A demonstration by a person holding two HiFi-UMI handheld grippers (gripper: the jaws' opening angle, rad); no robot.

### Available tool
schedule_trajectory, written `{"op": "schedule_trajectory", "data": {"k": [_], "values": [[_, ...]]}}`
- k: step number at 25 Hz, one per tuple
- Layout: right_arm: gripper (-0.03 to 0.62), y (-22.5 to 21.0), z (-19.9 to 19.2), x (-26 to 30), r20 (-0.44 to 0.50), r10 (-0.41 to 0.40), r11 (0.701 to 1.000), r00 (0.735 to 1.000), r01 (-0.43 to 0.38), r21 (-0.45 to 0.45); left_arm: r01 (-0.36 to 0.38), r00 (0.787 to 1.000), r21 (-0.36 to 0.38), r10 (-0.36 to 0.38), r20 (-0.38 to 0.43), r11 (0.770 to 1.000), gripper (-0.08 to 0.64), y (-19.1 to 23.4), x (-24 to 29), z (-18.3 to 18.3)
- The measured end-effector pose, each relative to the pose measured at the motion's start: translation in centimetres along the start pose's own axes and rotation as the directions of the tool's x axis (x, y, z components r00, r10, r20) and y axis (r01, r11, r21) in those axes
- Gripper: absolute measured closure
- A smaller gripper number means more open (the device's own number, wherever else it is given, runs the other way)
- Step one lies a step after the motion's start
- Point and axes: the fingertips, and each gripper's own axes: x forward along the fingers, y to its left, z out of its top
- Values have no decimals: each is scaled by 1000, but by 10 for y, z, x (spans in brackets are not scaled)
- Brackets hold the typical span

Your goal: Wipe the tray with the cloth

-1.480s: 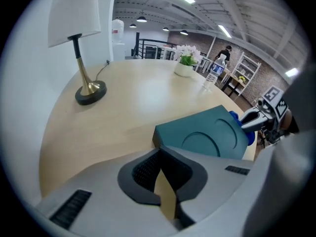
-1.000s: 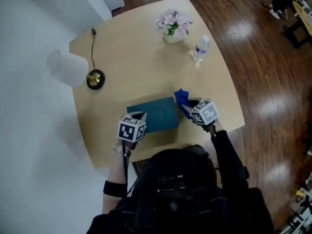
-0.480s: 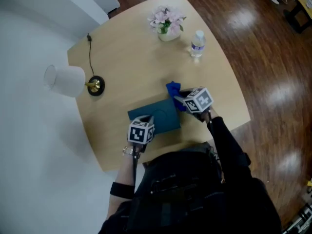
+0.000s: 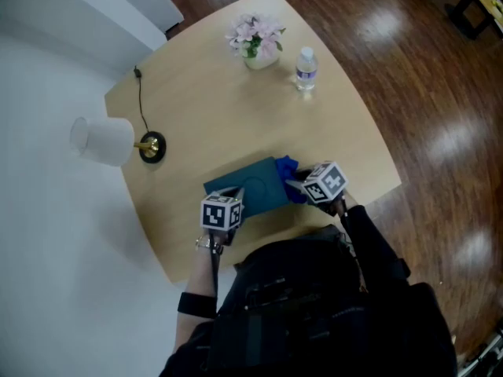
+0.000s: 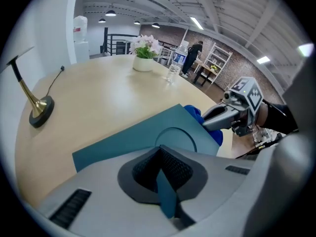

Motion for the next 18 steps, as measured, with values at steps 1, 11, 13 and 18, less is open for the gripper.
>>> {"op": "schedule_trajectory", "data": {"k": [1, 11, 13, 18], "values": [[511, 4, -7, -3, 0, 0, 1000, 1000, 0, 7, -5, 1000, 12, 5, -1, 1000, 557, 0, 0, 0], [511, 37, -69, -18, -68, -4, 1000, 998, 5, 10, 6, 1000, 33, -6, 14, 999, 557, 0, -1, -1], [511, 37, -73, -23, -71, -4, 1000, 997, 4, 3, 7, 1000, 33, -8, 16, 999, 557, 0, -1, -1], [511, 10, -35, -33, 14, -83, 997, 996, 83, 1, 13, 1000, 18, -13, 21, 1000, 557, -1, 0, 0]]}}
